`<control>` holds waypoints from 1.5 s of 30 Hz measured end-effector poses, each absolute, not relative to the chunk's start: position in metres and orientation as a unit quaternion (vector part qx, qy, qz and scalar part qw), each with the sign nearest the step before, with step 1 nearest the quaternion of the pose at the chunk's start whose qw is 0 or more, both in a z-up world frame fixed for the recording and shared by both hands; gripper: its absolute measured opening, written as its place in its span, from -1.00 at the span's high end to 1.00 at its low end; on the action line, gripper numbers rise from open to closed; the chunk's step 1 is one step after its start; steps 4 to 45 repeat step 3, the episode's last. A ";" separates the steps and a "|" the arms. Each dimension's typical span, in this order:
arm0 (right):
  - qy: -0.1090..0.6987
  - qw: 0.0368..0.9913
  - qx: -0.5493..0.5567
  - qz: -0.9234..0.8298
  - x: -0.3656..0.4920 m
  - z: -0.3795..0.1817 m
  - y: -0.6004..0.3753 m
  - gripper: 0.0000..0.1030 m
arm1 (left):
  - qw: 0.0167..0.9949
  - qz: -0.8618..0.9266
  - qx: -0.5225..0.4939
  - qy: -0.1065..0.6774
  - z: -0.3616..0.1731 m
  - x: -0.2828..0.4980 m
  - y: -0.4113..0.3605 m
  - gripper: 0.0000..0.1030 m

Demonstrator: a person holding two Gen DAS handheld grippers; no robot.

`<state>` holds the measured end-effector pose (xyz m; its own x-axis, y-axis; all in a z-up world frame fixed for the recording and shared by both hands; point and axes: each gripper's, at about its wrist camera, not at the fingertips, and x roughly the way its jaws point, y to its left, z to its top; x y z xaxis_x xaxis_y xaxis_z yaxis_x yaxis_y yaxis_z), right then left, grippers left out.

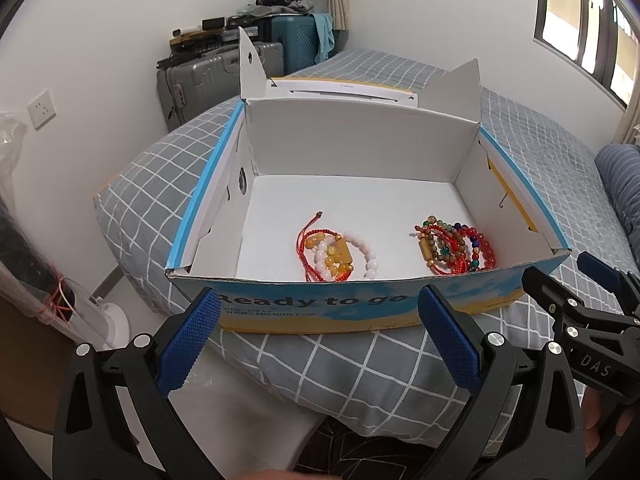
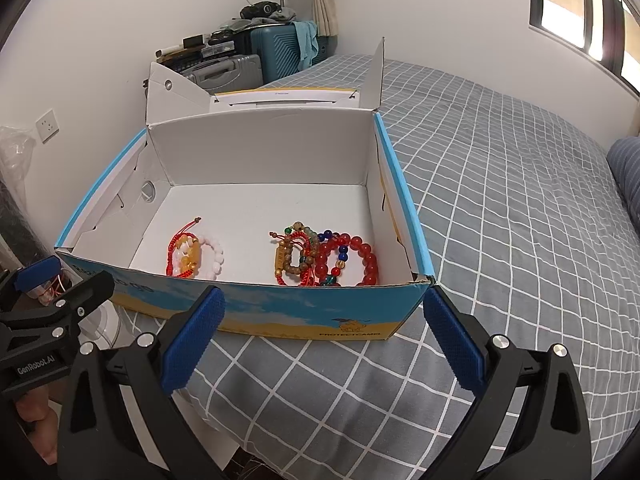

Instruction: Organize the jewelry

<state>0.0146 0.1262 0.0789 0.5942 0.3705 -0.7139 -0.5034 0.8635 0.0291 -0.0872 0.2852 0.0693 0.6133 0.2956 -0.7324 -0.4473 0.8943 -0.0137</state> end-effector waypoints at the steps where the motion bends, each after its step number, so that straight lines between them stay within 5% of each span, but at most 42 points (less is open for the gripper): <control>1: 0.377 0.889 -0.088 0.246 0.015 0.079 0.126 -0.85 | 0.892 0.209 -0.098 0.388 0.069 -0.087 0.286 -0.89; 45: 0.377 0.889 -0.088 0.246 0.015 0.079 0.126 -0.85 | 0.892 0.213 -0.096 0.387 0.069 -0.086 0.286 -0.89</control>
